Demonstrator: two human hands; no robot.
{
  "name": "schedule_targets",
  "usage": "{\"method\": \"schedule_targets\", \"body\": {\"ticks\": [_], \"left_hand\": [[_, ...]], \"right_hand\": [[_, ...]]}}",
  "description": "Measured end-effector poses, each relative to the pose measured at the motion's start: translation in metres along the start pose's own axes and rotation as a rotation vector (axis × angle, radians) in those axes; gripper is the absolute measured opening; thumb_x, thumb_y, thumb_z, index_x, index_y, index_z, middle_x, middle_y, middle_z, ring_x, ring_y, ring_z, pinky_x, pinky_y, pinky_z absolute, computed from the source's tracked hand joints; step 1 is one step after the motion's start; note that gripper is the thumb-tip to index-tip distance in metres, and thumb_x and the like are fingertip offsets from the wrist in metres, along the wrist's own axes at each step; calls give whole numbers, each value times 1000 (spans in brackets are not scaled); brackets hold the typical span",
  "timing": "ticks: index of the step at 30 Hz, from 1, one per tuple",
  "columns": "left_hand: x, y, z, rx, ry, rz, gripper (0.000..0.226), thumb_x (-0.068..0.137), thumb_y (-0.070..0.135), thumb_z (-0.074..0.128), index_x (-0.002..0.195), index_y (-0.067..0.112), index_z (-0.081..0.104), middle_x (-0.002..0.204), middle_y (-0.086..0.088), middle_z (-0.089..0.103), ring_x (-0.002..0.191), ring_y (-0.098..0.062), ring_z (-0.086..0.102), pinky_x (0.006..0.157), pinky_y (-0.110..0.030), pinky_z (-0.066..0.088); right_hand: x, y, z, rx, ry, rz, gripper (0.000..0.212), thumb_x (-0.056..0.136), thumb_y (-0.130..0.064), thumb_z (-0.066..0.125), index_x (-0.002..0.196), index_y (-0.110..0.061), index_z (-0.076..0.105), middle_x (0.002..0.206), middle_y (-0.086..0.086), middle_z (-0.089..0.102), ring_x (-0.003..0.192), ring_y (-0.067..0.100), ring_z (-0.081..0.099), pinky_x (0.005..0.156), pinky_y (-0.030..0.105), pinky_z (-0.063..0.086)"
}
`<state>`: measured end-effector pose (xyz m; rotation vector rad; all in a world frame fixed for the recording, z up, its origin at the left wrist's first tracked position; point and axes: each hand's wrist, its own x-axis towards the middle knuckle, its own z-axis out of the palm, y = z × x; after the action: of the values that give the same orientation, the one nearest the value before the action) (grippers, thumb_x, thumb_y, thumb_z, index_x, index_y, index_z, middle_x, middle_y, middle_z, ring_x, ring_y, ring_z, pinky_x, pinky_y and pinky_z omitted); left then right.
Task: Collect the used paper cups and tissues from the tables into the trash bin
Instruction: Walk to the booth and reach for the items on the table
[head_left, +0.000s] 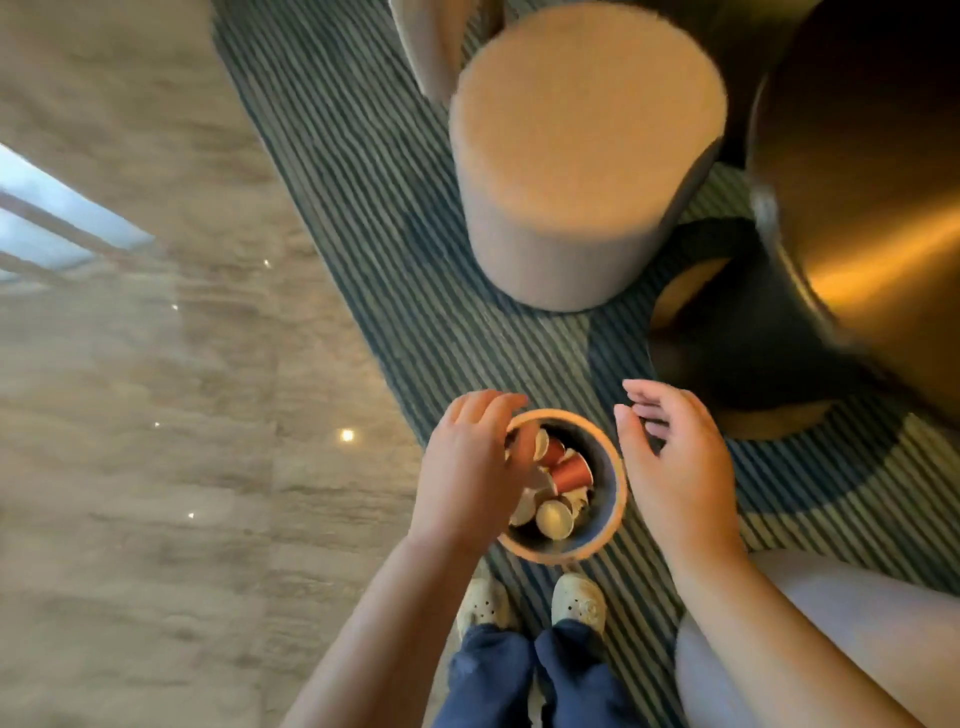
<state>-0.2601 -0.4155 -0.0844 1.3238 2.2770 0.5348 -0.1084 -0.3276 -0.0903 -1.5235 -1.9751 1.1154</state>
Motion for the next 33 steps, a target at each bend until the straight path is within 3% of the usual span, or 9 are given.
{"method": "schedule_targets", "body": {"ticks": [4, 8, 12, 14, 18, 25, 33], "left_hand": [[-6, 68, -137, 55, 191, 44, 48, 97, 46, 34, 133, 18, 48, 132, 2, 52, 126, -16, 42, 105, -34, 35], [-25, 105, -264, 136, 398, 95, 55, 94, 51, 27, 134, 20, 47, 138, 1, 48, 131, -16, 37, 108, -35, 29], [-36, 104, -377, 208, 593, 98, 57, 93, 54, 26, 133, 21, 49, 142, 1, 45, 136, -19, 33, 108, -39, 29], [-38, 96, -425, 235, 646, 90, 58, 93, 56, 26, 136, 23, 47, 144, 3, 42, 137, -18, 31, 109, -39, 28], [-27, 68, -509, 306, 644, 110, 60, 92, 59, 21, 139, 28, 42, 147, 6, 39, 138, -15, 28, 110, -35, 22], [19, 8, -597, 344, 561, 128, 68, 87, 68, 13, 142, 33, 35, 149, 12, 32, 140, -10, 22, 112, -33, 17], [123, -18, -640, 260, 457, 208, 68, 85, 62, 16, 148, 36, 19, 157, 13, 6, 144, -5, -5, 115, -31, 5]], "right_hand": [[8, -137, -71, -72, -58, -246, 31, 89, -33, 55, 119, -24, 56, 110, -15, 47, 110, 7, 50, 95, 24, 41], [3, -260, -114, -165, -136, -437, 45, 89, -39, 56, 130, -22, 48, 121, -10, 46, 119, 8, 41, 92, 15, 28], [1, -366, -126, -179, -50, -642, 49, 89, -43, 53, 134, -27, 44, 133, -11, 44, 116, -8, 29, 88, -5, 13], [2, -414, -117, -194, -27, -707, 53, 88, -47, 52, 137, -28, 40, 138, -12, 41, 120, -7, 27, 91, -5, 8], [13, -500, -84, -230, 21, -799, 60, 88, -52, 47, 142, -29, 33, 146, -12, 33, 134, 4, 25, 104, 17, 15], [50, -580, -31, -235, 70, -760, 63, 87, -56, 42, 143, -31, 30, 149, -13, 29, 134, 2, 21, 103, 17, 12], [119, -614, -8, -288, 175, -656, 77, 78, -65, 50, 145, -37, 23, 153, -17, 12, 134, -1, 7, 103, 26, 19]]}}
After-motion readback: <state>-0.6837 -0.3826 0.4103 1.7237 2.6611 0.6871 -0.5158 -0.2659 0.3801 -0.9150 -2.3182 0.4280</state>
